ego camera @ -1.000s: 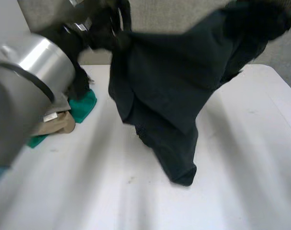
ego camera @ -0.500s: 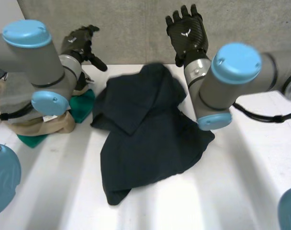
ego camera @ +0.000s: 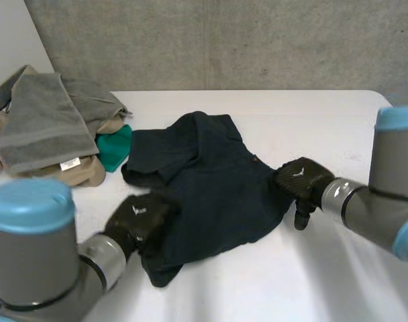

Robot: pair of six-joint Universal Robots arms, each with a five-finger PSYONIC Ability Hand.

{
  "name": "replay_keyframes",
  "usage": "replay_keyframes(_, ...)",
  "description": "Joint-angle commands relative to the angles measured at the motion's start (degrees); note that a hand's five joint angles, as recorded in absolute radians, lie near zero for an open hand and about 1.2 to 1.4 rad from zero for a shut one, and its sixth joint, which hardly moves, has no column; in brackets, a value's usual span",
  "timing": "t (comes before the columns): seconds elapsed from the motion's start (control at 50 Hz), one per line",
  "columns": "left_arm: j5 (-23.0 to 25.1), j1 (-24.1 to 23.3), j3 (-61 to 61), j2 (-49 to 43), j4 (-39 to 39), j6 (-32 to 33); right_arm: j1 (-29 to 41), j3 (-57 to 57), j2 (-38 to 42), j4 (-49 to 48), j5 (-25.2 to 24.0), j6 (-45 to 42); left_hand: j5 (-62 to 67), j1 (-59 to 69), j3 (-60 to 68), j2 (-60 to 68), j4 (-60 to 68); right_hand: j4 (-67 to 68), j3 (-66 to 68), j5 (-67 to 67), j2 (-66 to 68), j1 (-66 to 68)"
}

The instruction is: Fold the laundry.

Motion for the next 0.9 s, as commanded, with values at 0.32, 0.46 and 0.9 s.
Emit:
replay_keyframes(0.32,-5.73,0.48,5.58,-3.67,0.89,1.07,0.96,6.99,3.44,-24.8,3.64,-1.23,58.12,58.11,58.5,58.25,58.22,54.13,54.81,53.56,56.7,54.77)
replay_keyframes(0.46,-3.9,1.27,9.61,8.63,1.06,3.96,-1.14,7.53,-12.72,-14.03,4.44,1.59,58.12,58.11,58.5,58.25,58.22,54.13,54.81,53.56,56.7,54.77)
replay_keyframes(0.9,1.65,5.58,44.23,-12.26,-19.33,18.91,0.25,-22.08,-5.82,21.9,9.26,4.83,58.12,58.11,58.5,58.25,58.22,54.13,54.81,53.56,56.7,54.77)
